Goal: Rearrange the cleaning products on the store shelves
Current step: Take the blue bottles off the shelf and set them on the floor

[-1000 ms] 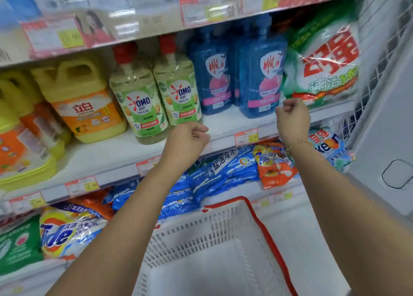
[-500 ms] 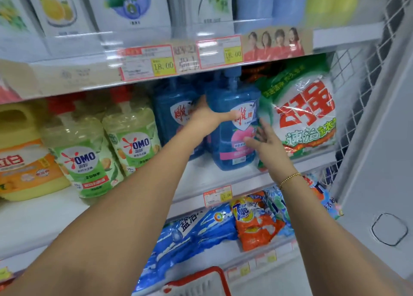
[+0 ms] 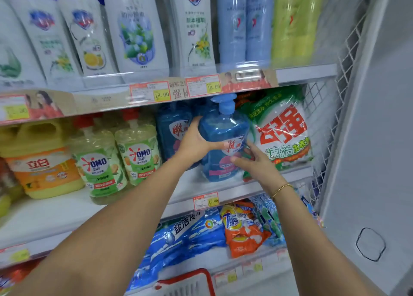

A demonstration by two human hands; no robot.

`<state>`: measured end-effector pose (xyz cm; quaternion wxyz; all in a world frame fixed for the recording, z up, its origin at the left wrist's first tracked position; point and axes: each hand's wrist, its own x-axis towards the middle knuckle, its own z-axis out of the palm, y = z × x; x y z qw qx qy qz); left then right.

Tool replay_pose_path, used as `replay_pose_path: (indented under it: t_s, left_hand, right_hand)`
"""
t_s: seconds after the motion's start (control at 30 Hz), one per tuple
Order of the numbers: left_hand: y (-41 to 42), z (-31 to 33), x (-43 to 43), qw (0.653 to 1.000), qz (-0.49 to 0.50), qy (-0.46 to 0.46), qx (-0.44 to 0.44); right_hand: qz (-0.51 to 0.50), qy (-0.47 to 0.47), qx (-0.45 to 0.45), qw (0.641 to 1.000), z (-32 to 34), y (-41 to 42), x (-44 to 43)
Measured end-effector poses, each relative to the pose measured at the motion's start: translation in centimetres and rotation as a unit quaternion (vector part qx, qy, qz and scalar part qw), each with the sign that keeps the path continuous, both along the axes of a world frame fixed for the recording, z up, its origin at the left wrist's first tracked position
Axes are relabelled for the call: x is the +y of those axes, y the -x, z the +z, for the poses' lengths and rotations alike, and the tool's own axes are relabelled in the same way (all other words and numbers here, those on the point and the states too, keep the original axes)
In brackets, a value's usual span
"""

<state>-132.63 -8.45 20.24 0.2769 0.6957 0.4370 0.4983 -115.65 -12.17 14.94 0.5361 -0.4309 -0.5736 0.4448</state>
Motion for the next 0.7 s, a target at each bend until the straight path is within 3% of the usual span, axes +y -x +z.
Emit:
replay_pose_path:
  t_s: [0.23,0.5,0.7]
  left_hand:
    - [1.4,0.2,1.4,0.998,0.048,0.026,-0.011]
    - [2.5,-0.7,-1.8,0.992,-0.039,-0.03,0.117]
    - [3.9,-0.2,-5.3,0.992,-0.047,-0.055,0.101]
  right_hand:
    - [0.002,0.026,-0.042,0.999,-1.8,1.7,1.0]
    - [-0.009,0.024,-0.014,1.0,-3.6,1.8,2.8]
    - [0.045,0.004,-0.055,0.997,-2.0,0.9,1.1]
